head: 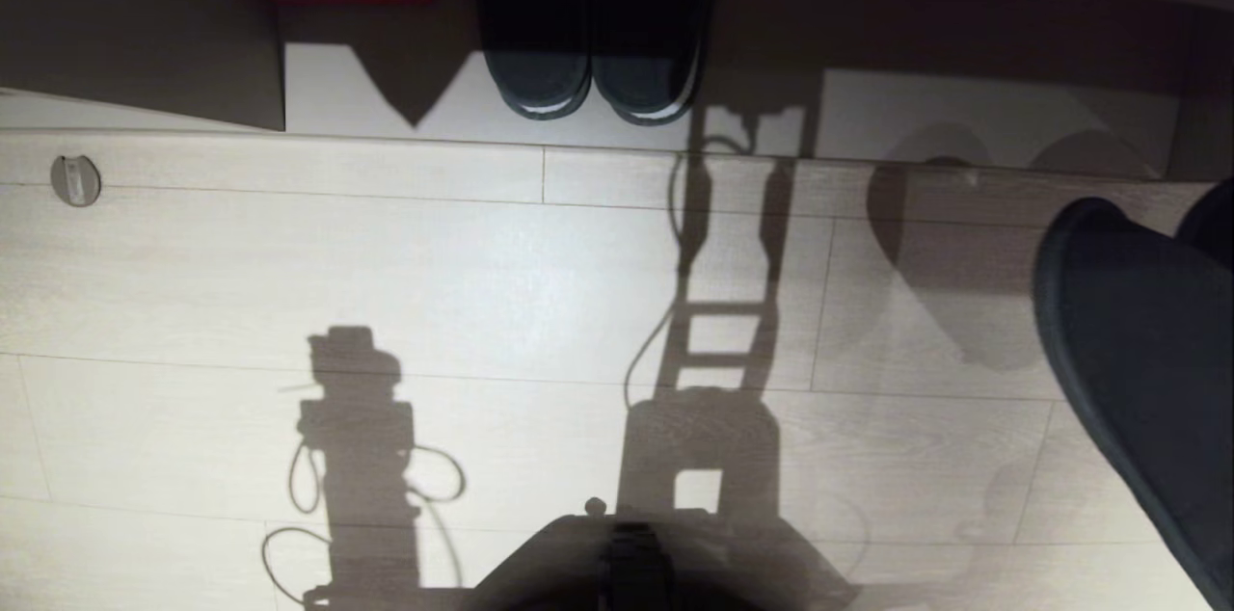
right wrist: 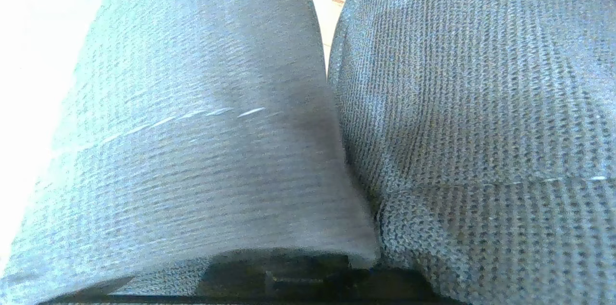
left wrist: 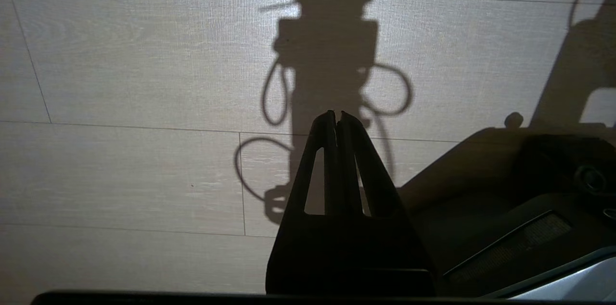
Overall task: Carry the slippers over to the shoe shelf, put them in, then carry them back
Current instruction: Place the slippers on the floor
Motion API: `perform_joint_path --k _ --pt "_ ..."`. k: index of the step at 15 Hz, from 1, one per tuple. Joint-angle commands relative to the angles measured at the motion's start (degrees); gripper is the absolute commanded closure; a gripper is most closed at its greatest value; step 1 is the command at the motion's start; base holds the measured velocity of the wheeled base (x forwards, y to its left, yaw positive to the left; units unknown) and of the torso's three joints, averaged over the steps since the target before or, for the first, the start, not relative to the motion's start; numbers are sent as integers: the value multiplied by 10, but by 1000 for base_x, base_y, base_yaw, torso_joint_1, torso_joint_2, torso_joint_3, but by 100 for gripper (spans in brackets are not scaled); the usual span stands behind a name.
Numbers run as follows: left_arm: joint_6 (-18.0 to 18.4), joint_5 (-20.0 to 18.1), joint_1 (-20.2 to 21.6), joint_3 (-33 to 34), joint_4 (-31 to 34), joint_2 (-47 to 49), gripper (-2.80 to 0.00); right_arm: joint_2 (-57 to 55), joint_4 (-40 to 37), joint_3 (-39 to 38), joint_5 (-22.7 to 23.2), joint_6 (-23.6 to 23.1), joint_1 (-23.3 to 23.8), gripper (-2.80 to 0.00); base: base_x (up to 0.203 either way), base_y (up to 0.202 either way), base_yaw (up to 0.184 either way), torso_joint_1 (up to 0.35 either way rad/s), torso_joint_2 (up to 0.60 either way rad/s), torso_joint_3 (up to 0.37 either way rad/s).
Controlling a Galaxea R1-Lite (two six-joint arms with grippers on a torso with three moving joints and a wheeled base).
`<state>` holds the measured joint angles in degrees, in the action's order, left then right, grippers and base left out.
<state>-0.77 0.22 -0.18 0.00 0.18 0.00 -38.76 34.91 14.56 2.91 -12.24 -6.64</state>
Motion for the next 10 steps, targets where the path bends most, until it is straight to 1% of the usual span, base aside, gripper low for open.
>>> perform_joint_path --k 1,3,4,8,9,10 --pt "1 0 0 1 0 0 0 156 -128 14 9 -1 18 0 0 0 0 0 0 0" --pt "2 0 0 1 0 0 0 253 -197 16 27 2 58 0 0 0 0 0 0 0" --pt "2 0 0 1 0 0 0 278 -215 4 34 4 66 0 0 0 0 0 0 0" --pt "2 0 0 1 0 0 0 387 -278 -101 57 27 73 0 0 0 0 0 0 0" --pt "3 0 0 1 0 0 0 390 -287 -125 58 31 73 0 0 0 0 0 0 0" --pt "3 0 0 1 0 0 0 389 -294 -135 42 35 73 0 0 0 0 0 0 0"
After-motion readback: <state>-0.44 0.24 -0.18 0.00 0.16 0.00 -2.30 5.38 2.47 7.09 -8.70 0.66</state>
